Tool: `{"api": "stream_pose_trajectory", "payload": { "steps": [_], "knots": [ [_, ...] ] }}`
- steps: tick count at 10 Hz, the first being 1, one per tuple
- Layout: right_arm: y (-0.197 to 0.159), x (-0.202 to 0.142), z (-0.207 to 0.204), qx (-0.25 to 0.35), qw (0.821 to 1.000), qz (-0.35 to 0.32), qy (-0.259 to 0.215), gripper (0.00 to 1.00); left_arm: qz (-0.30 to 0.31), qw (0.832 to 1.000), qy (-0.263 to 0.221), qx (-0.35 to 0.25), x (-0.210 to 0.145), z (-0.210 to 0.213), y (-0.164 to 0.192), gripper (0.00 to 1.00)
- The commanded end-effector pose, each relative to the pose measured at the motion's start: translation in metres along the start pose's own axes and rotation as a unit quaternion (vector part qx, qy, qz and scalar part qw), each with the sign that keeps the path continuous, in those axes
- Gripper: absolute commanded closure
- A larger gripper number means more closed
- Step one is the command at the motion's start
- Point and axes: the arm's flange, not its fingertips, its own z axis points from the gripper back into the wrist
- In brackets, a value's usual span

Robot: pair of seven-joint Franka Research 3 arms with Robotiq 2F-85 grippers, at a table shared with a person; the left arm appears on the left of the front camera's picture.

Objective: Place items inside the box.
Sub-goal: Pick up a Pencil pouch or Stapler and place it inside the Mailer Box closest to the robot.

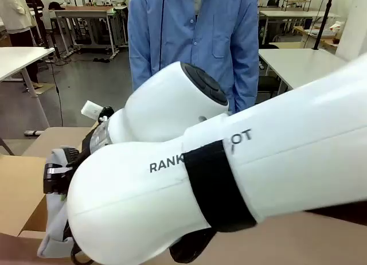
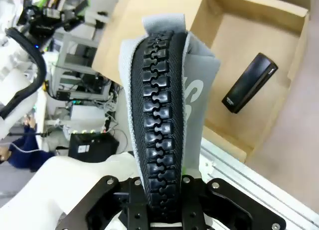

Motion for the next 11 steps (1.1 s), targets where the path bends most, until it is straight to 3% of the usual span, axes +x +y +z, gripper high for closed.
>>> {"api": "stream_pose_trajectory", "payload": {
  "steps": [1, 4, 6, 11],
  "knots": [
    [-0.010, 0.016, -0.017, -0.009, 0.998, -0.032, -0.046, 0.93, -0.009, 1.000, -0.007, -0.013, -0.001, -0.001, -0.001, 0.00],
    [-0.003, 0.042, -0.044, -0.025, 0.988, -0.105, -0.114, 0.93, -0.009, 1.000, -0.007, -0.013, -0.001, -0.001, -0.001, 0.00],
    [-0.002, 0.051, -0.062, -0.023, 0.983, -0.144, -0.112, 0.93, -0.009, 1.000, -0.007, -0.013, -0.001, -0.001, -0.001, 0.00],
    [0.018, 0.064, -0.119, -0.012, 0.984, -0.153, -0.085, 0.93, -0.009, 1.000, -0.007, -0.013, -0.001, -0.001, -0.001, 0.00]
  ]
}}
